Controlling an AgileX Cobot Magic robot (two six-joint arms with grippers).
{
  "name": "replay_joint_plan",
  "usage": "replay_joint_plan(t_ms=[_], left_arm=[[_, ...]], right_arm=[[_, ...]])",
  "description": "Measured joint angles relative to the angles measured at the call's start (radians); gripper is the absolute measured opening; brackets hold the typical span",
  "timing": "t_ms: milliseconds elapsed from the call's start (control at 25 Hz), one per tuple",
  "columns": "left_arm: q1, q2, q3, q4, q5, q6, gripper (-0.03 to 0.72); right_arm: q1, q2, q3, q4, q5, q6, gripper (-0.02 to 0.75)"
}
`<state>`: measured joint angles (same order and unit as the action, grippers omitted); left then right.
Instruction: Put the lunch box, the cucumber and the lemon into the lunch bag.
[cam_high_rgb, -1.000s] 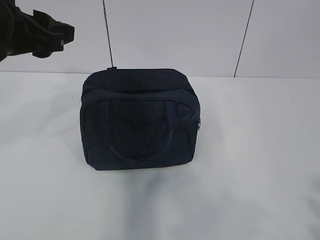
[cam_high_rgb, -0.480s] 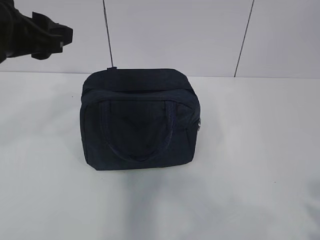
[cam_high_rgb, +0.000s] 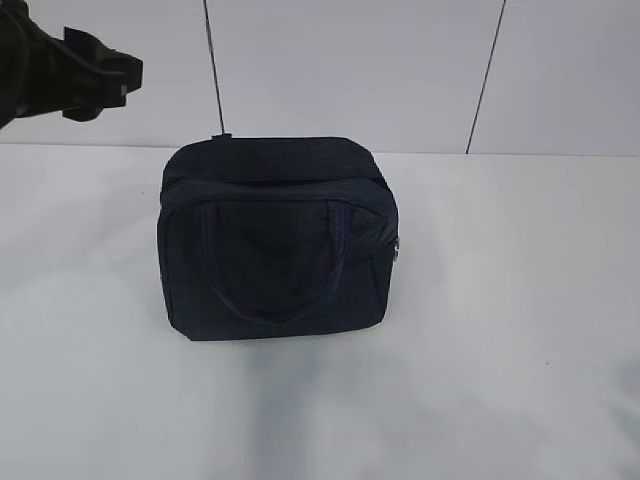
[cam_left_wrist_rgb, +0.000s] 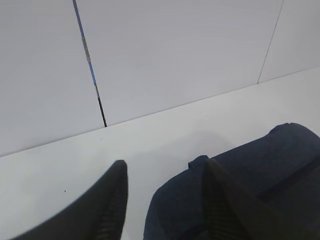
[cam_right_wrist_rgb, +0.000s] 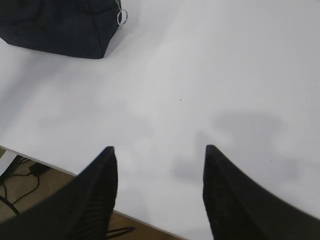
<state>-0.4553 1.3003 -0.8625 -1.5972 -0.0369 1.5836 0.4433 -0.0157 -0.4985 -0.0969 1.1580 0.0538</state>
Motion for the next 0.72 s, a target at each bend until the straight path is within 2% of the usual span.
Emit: replay_joint_plan(t_ms=[80, 160, 320, 440, 600, 720], left_arm=[[0.000, 0.007, 0.000, 0.000, 0.000, 0.000, 0.340], [0.000, 0.013, 0.000, -0.002, -0.002, 0.000, 0.340], [0.000, 0.018, 0.000, -0.002, -0.002, 0.000, 0.340], [0.000, 0.018, 0.000, -0.002, -0.002, 0.000, 0.340], [0.000, 0.018, 0.000, -0.002, -0.004, 0.000, 0.340], [0.000, 0.018, 0.000, -0.002, -0.004, 0.000, 0.340]], right_arm=[[-0.007, 0.000, 0.000, -0.002, -0.002, -0.002, 0.435], [-0.052, 0.000, 0.000, -0.002, -0.002, -0.002, 0.435], [-0.244, 0.000, 0.000, -0.006, -0.002, -0.002, 0.435], [-0.356, 0.000, 0.000, -0.006, -0.002, -0.002, 0.435], [-0.449, 0.000, 0.000, -0.006, -0.002, -0.002, 0.435], [-0.480, 0.000, 0.000, -0.006, -0.002, -0.002, 0.435]])
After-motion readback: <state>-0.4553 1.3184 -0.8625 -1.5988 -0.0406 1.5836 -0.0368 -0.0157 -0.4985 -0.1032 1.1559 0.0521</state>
